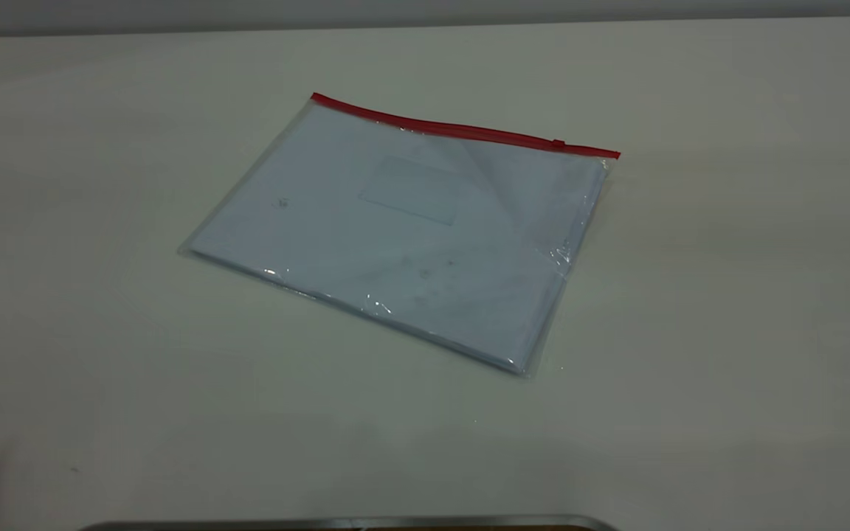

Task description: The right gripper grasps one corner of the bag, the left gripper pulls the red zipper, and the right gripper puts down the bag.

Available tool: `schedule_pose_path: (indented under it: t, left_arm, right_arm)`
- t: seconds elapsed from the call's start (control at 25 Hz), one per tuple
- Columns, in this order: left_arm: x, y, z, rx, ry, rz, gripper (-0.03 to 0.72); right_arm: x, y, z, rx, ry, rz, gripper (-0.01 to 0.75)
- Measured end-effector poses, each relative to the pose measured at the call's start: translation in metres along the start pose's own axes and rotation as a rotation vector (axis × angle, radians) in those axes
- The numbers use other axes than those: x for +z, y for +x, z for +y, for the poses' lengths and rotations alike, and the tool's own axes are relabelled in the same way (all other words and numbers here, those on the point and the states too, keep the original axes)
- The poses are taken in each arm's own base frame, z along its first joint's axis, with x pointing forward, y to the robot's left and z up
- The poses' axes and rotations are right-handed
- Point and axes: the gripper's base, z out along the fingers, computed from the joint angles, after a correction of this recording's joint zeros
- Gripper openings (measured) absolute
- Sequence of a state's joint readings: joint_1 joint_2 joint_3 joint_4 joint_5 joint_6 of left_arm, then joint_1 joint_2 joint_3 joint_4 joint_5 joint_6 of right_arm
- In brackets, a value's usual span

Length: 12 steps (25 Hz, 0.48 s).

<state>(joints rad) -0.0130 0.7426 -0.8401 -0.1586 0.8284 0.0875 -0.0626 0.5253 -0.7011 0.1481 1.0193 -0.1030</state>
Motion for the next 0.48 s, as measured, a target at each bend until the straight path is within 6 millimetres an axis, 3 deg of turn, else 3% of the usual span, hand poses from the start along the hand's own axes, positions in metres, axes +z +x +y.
schedule_pose_path:
  t: [0.24,0.48]
  left_arm:
    - [0.076,-0.063,0.006,-0.08,0.038,0.049,0.59]
    - [0.162,-0.097,0.017,-0.01,0.039,0.146,0.59]
  right_arm:
    - [0.042,-0.03,-0.005,0.024,-0.018,0.105,0.57]
    - [0.068,-0.046,-0.007,0.065,-0.027,0.061,0.57]
